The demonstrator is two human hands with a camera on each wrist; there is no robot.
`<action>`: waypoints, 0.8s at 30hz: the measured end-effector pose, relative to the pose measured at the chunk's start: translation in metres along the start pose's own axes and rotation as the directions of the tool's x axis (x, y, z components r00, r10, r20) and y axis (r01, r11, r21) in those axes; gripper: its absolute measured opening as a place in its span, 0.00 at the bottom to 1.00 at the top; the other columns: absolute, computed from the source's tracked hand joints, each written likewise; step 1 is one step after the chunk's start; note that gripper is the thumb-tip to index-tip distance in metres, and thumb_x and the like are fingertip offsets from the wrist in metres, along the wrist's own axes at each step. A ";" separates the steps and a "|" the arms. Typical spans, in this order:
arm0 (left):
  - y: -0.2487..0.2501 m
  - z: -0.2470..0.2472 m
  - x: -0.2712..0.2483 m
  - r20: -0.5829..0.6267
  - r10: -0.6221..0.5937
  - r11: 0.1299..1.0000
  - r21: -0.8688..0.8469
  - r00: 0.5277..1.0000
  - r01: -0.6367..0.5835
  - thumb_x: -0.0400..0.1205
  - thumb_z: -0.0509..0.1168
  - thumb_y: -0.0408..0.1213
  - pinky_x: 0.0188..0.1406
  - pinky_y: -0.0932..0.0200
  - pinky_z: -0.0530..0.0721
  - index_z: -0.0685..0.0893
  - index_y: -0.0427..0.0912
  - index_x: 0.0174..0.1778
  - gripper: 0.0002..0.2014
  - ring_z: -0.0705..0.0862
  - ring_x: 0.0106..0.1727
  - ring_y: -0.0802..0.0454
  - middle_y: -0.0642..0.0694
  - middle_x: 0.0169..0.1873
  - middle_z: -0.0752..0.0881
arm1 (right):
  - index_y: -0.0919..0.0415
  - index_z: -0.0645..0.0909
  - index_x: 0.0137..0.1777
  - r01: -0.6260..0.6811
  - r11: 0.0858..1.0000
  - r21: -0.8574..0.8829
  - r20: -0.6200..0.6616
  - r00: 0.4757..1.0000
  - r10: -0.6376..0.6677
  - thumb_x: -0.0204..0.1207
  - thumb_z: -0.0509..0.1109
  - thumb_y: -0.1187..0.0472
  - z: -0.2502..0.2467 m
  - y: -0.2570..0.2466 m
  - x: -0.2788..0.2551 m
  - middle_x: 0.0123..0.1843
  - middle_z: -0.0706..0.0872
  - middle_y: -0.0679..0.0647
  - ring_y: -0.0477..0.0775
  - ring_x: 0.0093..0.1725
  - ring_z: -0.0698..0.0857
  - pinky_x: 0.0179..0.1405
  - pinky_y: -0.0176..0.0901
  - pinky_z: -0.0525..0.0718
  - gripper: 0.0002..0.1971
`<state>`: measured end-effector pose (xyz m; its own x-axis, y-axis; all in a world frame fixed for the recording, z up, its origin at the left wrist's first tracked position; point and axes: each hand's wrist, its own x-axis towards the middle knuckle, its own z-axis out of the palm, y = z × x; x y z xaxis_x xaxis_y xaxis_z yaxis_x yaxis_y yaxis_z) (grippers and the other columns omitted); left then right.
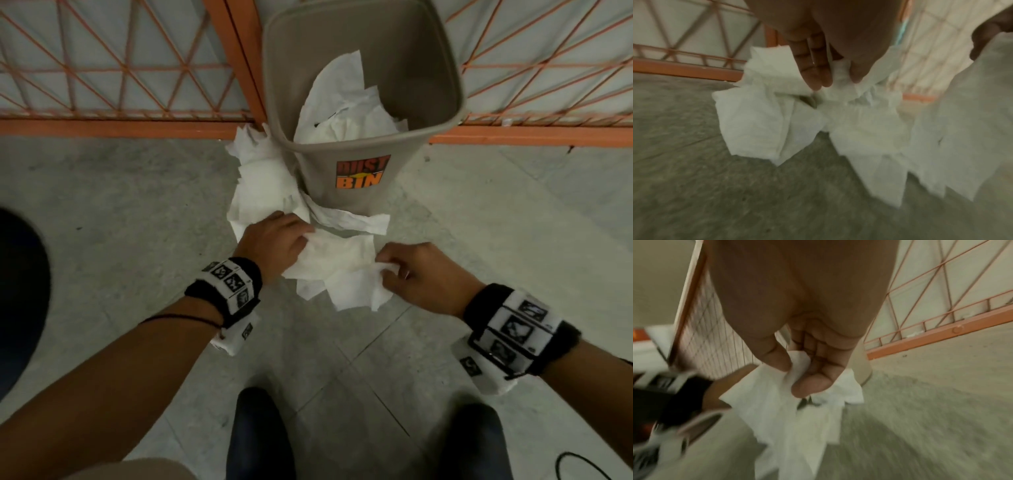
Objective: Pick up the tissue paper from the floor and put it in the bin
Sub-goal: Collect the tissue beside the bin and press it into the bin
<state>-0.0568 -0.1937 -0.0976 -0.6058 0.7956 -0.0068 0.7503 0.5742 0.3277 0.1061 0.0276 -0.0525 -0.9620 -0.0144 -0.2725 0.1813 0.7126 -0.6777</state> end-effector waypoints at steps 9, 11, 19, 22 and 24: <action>0.024 -0.075 -0.050 -0.401 -0.310 0.857 -0.511 0.862 0.071 0.85 0.60 0.28 0.44 0.59 0.89 0.84 0.42 0.63 0.14 0.88 0.44 0.56 0.54 0.48 0.89 | 0.53 0.89 0.45 0.015 0.970 0.243 0.013 1.000 -0.019 0.79 0.68 0.69 -0.097 -0.080 -0.022 0.35 0.91 0.50 0.44 0.29 0.84 0.34 0.34 0.86 0.11; 0.033 -0.100 -0.057 -0.465 -0.318 0.830 -0.558 0.826 0.005 0.87 0.59 0.27 0.41 0.58 0.89 0.83 0.43 0.59 0.11 0.87 0.41 0.62 0.65 0.44 0.87 | 0.58 0.88 0.44 0.098 0.948 0.304 -0.101 0.992 -0.070 0.80 0.67 0.69 -0.118 -0.102 -0.022 0.36 0.91 0.56 0.47 0.29 0.86 0.35 0.38 0.87 0.10; 0.075 -0.202 -0.052 -0.601 -0.158 0.852 -0.483 0.783 -0.199 0.80 0.63 0.24 0.45 0.72 0.77 0.81 0.38 0.51 0.08 0.79 0.44 0.70 0.55 0.43 0.82 | 0.56 0.87 0.50 0.143 0.990 0.006 -0.547 0.829 -0.116 0.79 0.64 0.56 -0.181 -0.153 0.029 0.41 0.91 0.53 0.45 0.34 0.90 0.41 0.46 0.92 0.10; 0.089 -0.223 -0.031 -0.618 -0.172 0.848 -0.490 0.767 -0.204 0.82 0.65 0.26 0.40 0.73 0.81 0.80 0.41 0.52 0.07 0.82 0.42 0.71 0.54 0.42 0.83 | 0.57 0.87 0.52 0.096 0.986 -0.135 -0.535 0.831 -0.154 0.79 0.65 0.58 -0.184 -0.156 0.051 0.42 0.89 0.54 0.49 0.37 0.89 0.41 0.46 0.90 0.10; 0.095 -0.232 -0.014 -0.608 -0.164 0.832 -0.508 0.777 -0.222 0.82 0.66 0.28 0.42 0.62 0.89 0.82 0.41 0.53 0.07 0.87 0.46 0.62 0.45 0.45 0.86 | 0.62 0.87 0.54 -0.014 0.956 -0.295 -0.449 0.884 -0.126 0.78 0.66 0.57 -0.181 -0.152 0.063 0.46 0.89 0.60 0.59 0.42 0.87 0.40 0.51 0.87 0.12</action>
<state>-0.0385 -0.1955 0.1531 -0.7545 0.4065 0.5153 0.6245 0.2032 0.7541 -0.0188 0.0453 0.1570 -0.9653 0.2127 0.1513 0.1262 0.8878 -0.4427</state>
